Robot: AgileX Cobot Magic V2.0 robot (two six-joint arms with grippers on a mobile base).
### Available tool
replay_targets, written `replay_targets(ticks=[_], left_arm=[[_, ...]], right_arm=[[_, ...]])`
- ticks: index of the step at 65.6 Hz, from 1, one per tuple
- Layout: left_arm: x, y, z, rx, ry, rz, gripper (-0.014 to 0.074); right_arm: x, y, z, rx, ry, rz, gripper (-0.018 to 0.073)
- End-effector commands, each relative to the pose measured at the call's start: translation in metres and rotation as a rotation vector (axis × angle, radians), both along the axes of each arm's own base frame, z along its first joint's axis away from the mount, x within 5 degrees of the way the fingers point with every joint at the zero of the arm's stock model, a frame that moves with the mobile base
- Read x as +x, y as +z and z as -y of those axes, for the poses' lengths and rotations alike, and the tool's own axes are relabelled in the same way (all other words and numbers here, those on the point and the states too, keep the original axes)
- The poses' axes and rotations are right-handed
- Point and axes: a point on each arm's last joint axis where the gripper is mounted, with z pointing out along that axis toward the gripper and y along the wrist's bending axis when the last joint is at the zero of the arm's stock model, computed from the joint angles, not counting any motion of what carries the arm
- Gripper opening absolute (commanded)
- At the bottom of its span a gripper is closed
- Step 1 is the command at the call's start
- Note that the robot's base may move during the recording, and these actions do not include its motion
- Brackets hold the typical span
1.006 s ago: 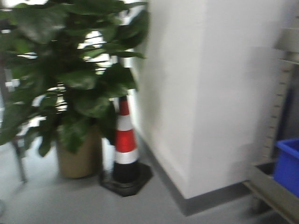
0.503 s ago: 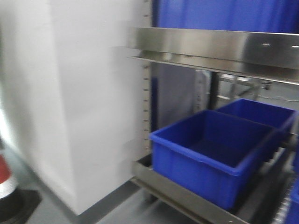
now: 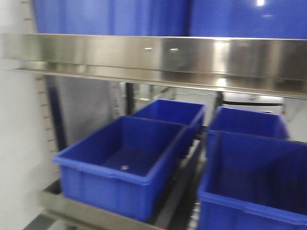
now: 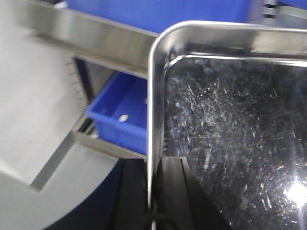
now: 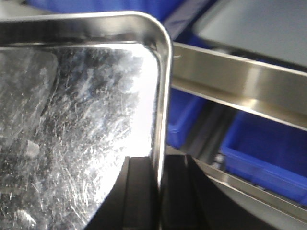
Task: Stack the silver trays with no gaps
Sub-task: 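Carry the tray while turning the base to face the other rack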
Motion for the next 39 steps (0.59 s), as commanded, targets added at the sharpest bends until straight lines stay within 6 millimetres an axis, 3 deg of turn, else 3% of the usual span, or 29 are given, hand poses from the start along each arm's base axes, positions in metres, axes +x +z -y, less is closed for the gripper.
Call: replay_targets(ticks=[1, 39], left_arm=[[0.0005, 0.0016, 0.0019, 0.002, -0.017, 0.026, -0.0006], [0.0005, 0.0016, 0.0019, 0.002, -0.017, 0.026, -0.0006]], right_arm=[[0.0001, 0.0076, -0.0024, 0.042, 0.037, 0.059, -0.0015], [0.0001, 0.0076, -0.0024, 0.042, 0.037, 0.059, -0.0015]])
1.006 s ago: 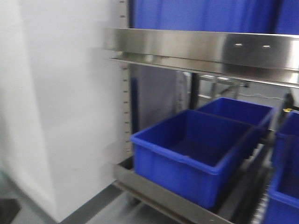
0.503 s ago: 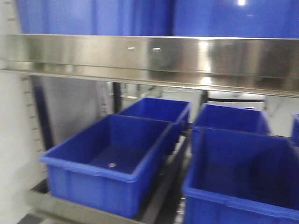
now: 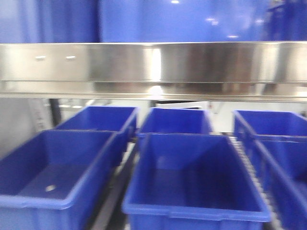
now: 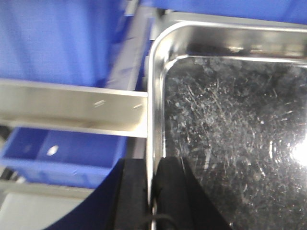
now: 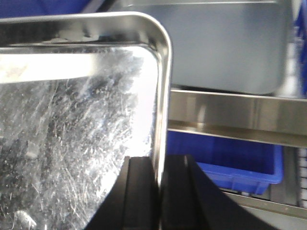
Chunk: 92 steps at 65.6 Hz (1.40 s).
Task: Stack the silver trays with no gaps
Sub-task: 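Carry the tray while turning the base to face the other rack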
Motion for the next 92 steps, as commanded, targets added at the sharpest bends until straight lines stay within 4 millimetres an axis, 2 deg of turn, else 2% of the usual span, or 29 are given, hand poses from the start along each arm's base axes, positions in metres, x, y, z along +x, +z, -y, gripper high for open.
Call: replay_targets(ticks=[1, 92], left_arm=[[0.0005, 0.0016, 0.0019, 0.002, -0.017, 0.026, -0.0006], [0.0011, 0.0030, 0.0053, -0.018, -0.050, 0.042, -0.0006]], right_arm=[[0.0001, 0.0076, -0.0024, 0.042, 0.037, 0.059, -0.0015], [0.0001, 0.0076, -0.0024, 0.042, 0.037, 0.059, -0.0015]])
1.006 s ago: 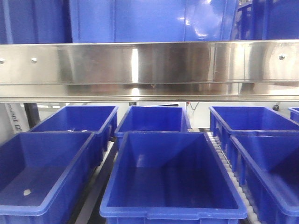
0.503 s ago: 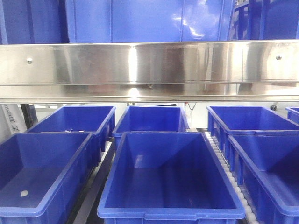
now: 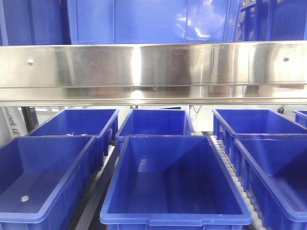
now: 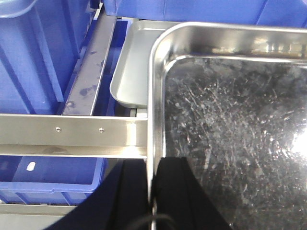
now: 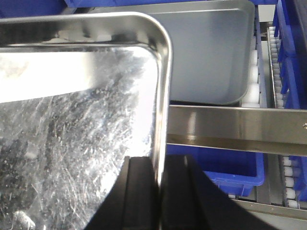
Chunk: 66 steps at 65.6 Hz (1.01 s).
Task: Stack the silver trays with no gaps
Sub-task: 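Carry the tray while turning the base to face the other rack, then lower the held tray with both grippers onto the silver tray on the shelf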
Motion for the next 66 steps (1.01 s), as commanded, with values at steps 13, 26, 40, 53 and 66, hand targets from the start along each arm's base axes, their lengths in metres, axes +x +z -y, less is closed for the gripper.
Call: replay_targets(ticks=[13, 26, 40, 53, 66], left_arm=[[0.001, 0.004, 0.008, -0.033, -0.076, 0.056, -0.0006], [0.001, 0.004, 0.008, -0.033, -0.076, 0.056, -0.0006], [0.002, 0.007, 0.010, -0.054, -0.099, 0.073, -0.0006], [0.020, 0.006, 0.002, -0.099, -0.095, 0.039, -0.0006], [0.057, 0.000, -0.009, -0.151, -0.141, -0.047, -0.0006]], right_arm=[[0.000, 0.007, -0.002, 0.043, 0.037, 0.058, -0.0015], [0.000, 0.008, -0.003, 0.045, 0.038, 0.059, -0.0015], [0.005, 0.012, -0.004, 0.073, 0.049, 0.098, -0.0015], [0.026, 0.019, -0.003, 0.027, -0.008, 0.095, -0.0015], [0.060, 0.027, -0.008, 0.007, -0.014, 0.064, -0.0015]])
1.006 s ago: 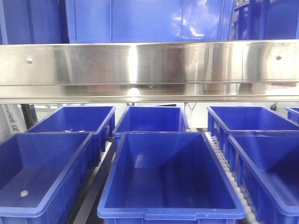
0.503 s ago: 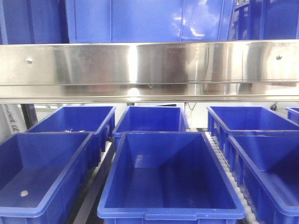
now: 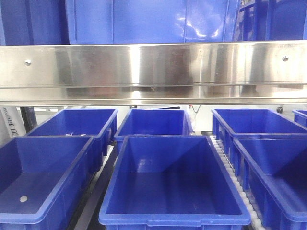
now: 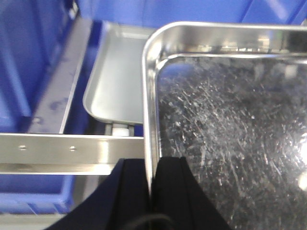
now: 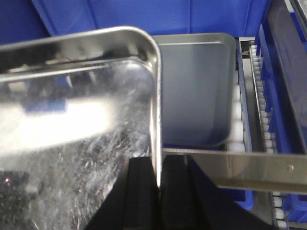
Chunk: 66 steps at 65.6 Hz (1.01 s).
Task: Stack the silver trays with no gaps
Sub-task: 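Lower the held tray with both grippers onto the silver tray on the shelf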
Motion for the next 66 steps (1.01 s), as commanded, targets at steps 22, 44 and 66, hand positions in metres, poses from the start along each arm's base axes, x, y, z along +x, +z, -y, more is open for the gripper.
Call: replay_targets(ticks=[22, 44, 66], left_arm=[[0.075, -0.012, -0.016, -0.072, -0.103, -0.019, -0.0007], [0.144, -0.034, 0.010, -0.045, -0.136, -0.018, -0.0007], [0.182, -0.075, 0.029, -0.019, -0.137, -0.086, -0.0007]], right_arm=[[0.081, -0.003, 0.004, 0.042, 0.037, -0.007, -0.0015], [0.139, -0.046, 0.000, 0.062, 0.008, -0.029, -0.0015], [0.173, -0.074, 0.004, 0.067, -0.007, 0.005, -0.0015]])
